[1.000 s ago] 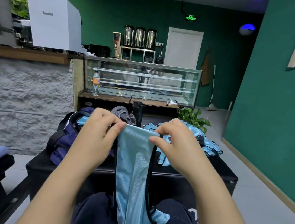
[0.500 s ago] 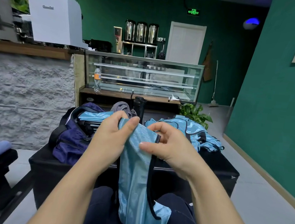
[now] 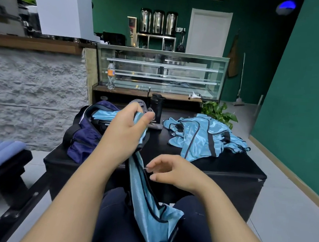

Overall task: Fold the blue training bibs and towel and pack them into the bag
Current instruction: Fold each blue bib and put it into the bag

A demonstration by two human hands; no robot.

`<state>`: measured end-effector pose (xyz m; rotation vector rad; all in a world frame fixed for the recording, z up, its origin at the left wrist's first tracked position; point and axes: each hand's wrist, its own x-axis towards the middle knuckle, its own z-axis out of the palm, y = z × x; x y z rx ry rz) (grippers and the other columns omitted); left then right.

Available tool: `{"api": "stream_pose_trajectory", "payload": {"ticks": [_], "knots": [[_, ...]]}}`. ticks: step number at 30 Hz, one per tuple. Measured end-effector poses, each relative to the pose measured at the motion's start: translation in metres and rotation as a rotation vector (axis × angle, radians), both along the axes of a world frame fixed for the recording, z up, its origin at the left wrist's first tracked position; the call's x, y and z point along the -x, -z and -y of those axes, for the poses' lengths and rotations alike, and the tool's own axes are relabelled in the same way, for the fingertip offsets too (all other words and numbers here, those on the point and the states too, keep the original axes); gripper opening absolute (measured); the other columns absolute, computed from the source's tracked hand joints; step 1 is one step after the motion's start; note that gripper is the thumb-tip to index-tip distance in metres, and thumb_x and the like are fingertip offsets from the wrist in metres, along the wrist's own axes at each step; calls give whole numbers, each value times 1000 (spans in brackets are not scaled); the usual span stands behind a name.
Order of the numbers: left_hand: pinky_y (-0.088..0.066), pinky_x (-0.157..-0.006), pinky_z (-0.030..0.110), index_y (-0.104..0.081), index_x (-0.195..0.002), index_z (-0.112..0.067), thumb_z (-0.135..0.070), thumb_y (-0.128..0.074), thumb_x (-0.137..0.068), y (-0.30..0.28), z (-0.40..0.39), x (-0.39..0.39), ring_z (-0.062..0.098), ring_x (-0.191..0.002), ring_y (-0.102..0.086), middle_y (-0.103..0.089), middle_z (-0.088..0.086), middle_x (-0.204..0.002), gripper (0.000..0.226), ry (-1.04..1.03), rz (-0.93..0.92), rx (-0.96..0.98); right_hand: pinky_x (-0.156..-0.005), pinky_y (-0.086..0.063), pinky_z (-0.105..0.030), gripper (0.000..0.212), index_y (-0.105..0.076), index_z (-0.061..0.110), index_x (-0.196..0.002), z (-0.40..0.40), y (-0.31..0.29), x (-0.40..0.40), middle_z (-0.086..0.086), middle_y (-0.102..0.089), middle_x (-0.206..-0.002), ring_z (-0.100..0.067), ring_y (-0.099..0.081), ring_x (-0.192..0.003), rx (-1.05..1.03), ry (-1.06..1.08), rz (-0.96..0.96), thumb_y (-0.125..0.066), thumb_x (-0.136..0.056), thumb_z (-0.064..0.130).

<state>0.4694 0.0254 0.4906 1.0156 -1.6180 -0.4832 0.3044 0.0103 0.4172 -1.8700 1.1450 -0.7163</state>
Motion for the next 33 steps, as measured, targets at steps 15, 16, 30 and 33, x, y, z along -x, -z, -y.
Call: {"api": "stream_pose_trajectory", "payload": {"ticks": [15, 16, 30, 33], "knots": [[-27, -58, 32, -28, -68, -22, -32, -66, -85, 7, 1, -7, 16, -60, -31, -39, 9, -64, 43, -78, 97, 14, -60, -36, -13, 30, -56, 24, -75, 8, 2, -7, 8, -48, -73, -5, -43, -62, 313, 319, -72, -56, -77, -5], [-27, -58, 31, -29, -68, -23, -32, -68, -83, 7, 0, -9, 16, -60, -31, -37, 6, -64, 43, -68, 99, 26, -61, -37, -12, 31, -56, 25, -76, 9, 0, -2, 7, -49, -77, -8, -44, -65, 318, 365, -52, -56, -77, -6], [-32, -57, 14, -46, -75, -24, -19, -75, -78, 3, 0, -40, 2, -60, -40, -47, -8, -68, 30, -172, 84, 175, -54, -37, -17, 11, -61, 17, -85, 17, -7, 64, 1, -59, -83, -9, -48, -65, 237, 771, 93, -59, -87, 6], [-33, -59, 14, -48, -76, -23, -20, -76, -77, 5, 3, -38, 4, -62, -41, -48, -8, -69, 28, -142, 85, 140, -56, -32, -28, 14, -55, 11, -75, 16, -12, 61, -5, -48, -69, -15, -41, -60, 178, 786, 149, -60, -87, 13]]}}
